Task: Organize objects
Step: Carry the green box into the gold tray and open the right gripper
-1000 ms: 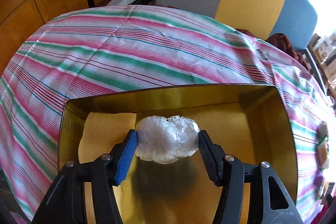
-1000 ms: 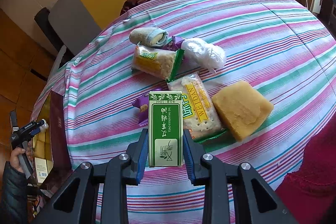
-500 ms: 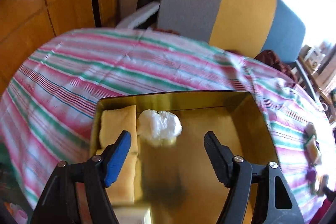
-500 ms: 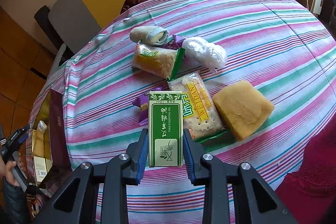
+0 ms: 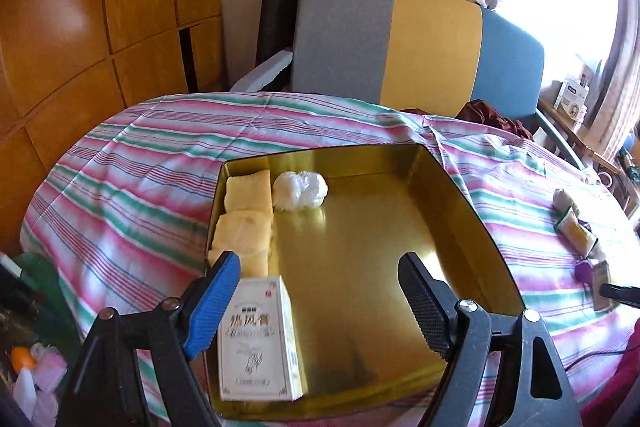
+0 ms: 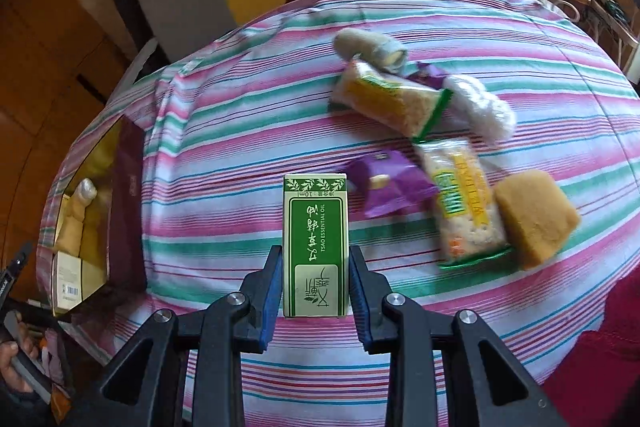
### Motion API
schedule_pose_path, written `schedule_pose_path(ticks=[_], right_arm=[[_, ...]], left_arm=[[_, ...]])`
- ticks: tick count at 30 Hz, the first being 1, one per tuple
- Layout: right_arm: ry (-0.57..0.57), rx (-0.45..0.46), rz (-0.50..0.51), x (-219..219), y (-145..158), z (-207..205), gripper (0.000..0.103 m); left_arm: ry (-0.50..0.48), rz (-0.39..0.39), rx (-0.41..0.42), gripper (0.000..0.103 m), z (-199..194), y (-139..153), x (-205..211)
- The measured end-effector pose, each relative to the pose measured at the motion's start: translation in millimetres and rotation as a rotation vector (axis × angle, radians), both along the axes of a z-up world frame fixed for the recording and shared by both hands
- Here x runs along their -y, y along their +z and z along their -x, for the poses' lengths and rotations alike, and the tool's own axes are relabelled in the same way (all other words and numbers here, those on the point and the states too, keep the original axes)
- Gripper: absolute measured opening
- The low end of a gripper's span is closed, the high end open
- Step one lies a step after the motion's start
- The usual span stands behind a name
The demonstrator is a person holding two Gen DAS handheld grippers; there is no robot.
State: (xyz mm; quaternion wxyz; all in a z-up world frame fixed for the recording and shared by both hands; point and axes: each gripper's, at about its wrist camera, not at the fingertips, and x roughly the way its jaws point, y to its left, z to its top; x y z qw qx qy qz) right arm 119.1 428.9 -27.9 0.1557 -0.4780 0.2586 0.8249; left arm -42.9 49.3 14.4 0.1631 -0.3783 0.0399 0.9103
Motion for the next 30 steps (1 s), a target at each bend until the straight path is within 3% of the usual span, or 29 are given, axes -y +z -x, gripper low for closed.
schedule_pose_path(ticks=[15,25,30], right_arm=[[0.38,-0.102,0.1,144.5,39.5,110.4,0.03],[0.52,0.018,0.137,242.6,4.3,208.8,0.03],[0.501,0.079,0.131,266.0,-19.8,246.6,0.03]], left_arm=[[0.062,-0.053,0.015,0.082,-5.4,-4.8,35.3],[0.203,-0.076,0.019,0.082,-0.5,-7.1,98.0],[0.241,-0.09,0.04,0.082,1.1,-14.6,116.5]])
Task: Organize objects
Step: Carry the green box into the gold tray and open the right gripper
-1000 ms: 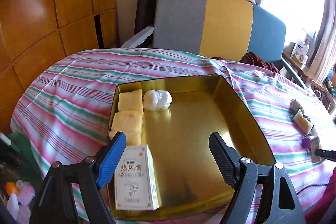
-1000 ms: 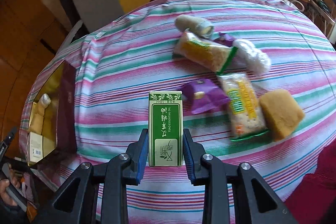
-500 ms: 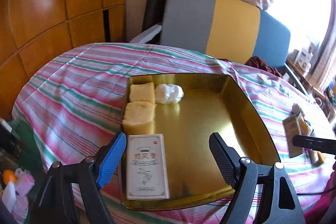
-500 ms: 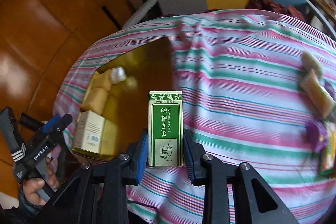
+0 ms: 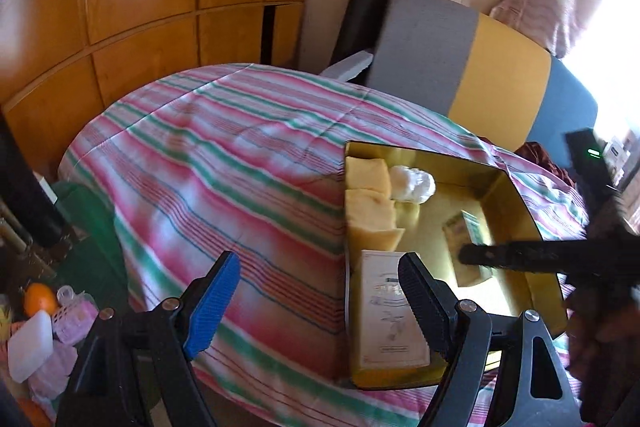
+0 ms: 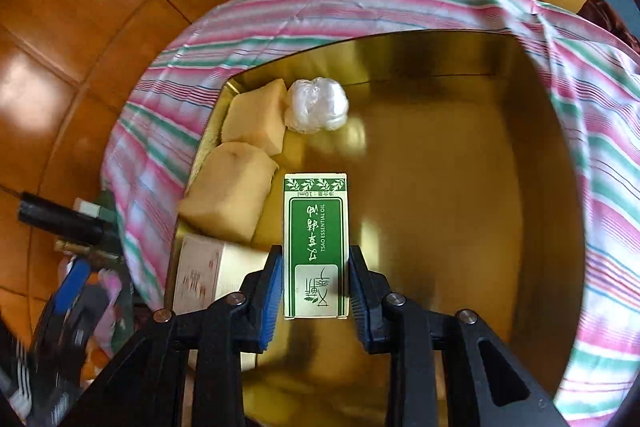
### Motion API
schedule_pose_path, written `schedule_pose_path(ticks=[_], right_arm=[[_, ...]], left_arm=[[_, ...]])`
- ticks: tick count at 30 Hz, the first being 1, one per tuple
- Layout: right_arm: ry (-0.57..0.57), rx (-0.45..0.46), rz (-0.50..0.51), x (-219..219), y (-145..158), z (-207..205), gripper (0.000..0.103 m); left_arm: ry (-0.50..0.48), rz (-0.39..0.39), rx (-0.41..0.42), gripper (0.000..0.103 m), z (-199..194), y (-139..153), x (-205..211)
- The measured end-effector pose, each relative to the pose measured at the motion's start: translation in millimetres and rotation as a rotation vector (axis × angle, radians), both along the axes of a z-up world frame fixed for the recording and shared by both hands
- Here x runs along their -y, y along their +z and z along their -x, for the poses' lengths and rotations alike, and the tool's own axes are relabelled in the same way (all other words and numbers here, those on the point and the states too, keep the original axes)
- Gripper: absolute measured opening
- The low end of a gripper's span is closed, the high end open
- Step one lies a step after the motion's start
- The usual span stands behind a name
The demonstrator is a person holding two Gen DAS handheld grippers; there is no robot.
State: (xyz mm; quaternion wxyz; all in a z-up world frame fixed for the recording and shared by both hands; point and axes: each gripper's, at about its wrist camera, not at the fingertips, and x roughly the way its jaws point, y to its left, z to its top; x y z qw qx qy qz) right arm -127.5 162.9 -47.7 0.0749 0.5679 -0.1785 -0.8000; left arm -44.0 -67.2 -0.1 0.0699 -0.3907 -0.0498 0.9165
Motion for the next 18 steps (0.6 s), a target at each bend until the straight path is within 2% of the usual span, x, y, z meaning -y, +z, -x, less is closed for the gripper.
schedule_pose_path(ticks=[6,9,12,18], right_arm=[[-0.076,0.05,0.018,9.0,-17.9,34.0,0.031],[-0.091,0.068,0.112,7.2,-24.3,43.4,0.035],[-0.095,0.05,0.199,2.8,-24.3,41.7,0.044],[-0.094,-0.006,0.196,-15.1,-10.0,16.2,0.045]], left_arm=[[0.026,-0.012,0.025,0.082,1.5,-8.3,14.2],[0.033,-0.02,0.04,0.082,3.2,-12.4,18.3],[0.034,-0.022,0.044,0.082,2.4,-14.9,18.6],[0.031,-0.02,0.034,0.082,1.0,-13.1,16.8]])
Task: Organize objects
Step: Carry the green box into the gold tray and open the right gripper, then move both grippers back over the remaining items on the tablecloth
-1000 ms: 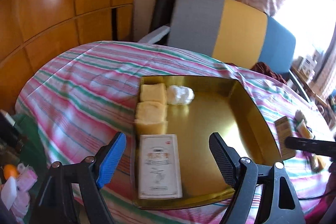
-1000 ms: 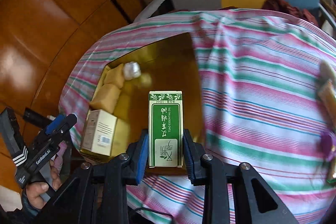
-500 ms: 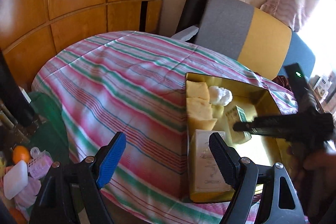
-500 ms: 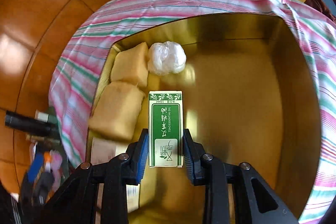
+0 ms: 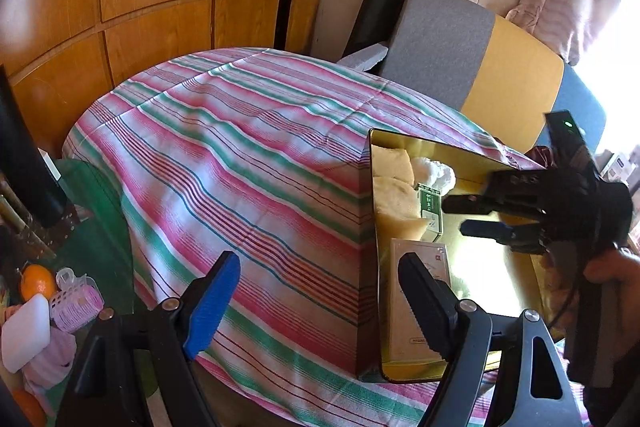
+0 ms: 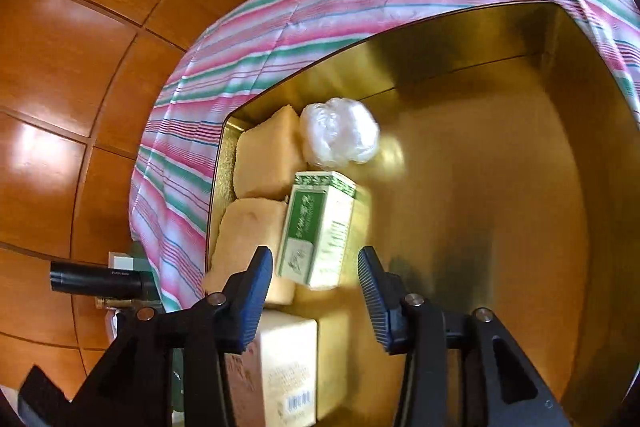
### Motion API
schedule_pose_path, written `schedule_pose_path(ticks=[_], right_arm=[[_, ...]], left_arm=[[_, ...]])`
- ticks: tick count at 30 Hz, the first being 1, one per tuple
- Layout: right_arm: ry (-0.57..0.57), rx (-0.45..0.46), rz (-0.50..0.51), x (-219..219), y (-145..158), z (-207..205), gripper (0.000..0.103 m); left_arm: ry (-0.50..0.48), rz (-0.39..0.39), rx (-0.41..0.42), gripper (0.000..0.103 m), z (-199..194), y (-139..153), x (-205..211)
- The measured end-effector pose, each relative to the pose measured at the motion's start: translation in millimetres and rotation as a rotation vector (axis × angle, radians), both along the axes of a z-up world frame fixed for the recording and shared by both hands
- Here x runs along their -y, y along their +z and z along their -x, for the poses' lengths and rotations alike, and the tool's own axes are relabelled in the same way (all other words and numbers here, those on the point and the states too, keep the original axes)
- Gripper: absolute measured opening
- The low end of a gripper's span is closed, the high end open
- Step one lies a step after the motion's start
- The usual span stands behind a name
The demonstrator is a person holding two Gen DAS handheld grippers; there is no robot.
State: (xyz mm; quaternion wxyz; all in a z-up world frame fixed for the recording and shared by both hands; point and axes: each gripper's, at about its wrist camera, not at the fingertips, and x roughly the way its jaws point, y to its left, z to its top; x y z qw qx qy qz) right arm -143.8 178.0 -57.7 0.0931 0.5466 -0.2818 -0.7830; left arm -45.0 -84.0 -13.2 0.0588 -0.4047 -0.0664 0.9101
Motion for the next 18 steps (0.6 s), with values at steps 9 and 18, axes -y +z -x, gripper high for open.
schedule_pose_path(ticks=[9,18], right_arm=[[0.066,-0.169,-0.229,-22.6,43.9,-79.5,0.045],[0.025,-0.204,-0.327,-59.7,42.6,-143.9,0.046]], left_arm=[[-0.043,0.034,-0.064,0.082,-9.4,18.4,-18.7],[-0.147,0.074,-0.101,0.082,-22.3,30.2,-57.1]])
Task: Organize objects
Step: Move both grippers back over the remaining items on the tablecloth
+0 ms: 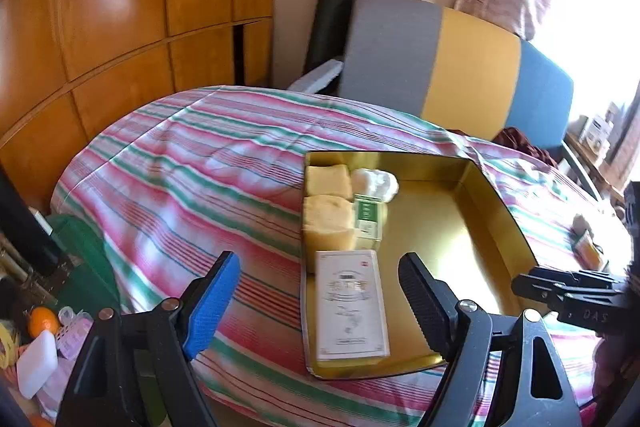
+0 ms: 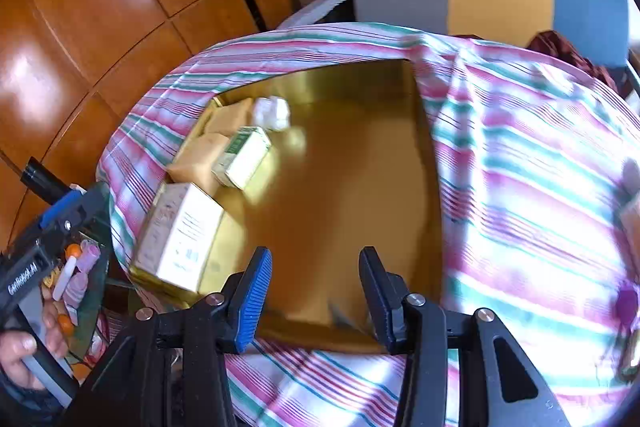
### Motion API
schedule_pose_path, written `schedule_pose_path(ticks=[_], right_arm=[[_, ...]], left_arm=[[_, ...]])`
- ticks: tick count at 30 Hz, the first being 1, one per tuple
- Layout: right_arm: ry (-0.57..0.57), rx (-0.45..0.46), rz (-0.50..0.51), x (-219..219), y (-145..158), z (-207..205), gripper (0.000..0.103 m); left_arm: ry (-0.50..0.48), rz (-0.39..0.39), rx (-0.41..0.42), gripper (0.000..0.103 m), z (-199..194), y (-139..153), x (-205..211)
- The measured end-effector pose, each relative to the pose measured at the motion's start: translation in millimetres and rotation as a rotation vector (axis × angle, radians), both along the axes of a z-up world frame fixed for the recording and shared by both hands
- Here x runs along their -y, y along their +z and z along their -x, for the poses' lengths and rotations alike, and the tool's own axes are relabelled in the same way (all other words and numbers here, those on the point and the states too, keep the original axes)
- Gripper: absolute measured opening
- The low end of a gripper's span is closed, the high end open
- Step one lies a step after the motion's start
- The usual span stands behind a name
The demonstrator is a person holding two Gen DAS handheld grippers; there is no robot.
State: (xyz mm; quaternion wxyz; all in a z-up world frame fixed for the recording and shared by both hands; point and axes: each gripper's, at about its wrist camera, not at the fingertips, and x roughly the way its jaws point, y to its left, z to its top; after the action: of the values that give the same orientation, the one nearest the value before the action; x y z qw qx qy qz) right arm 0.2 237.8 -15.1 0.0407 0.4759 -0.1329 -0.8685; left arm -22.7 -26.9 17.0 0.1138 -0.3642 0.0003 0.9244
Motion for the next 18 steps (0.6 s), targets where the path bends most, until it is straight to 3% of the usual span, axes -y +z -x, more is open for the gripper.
schedule_pose_path(ticks=[18], right_arm=[[-0.369,-0.016,-0.085,-144.9,9.3,-91.8,0.05]], left_arm=[[-0.233,0.087,-0.005,0.082,-23.9,-0.4,-88.6]])
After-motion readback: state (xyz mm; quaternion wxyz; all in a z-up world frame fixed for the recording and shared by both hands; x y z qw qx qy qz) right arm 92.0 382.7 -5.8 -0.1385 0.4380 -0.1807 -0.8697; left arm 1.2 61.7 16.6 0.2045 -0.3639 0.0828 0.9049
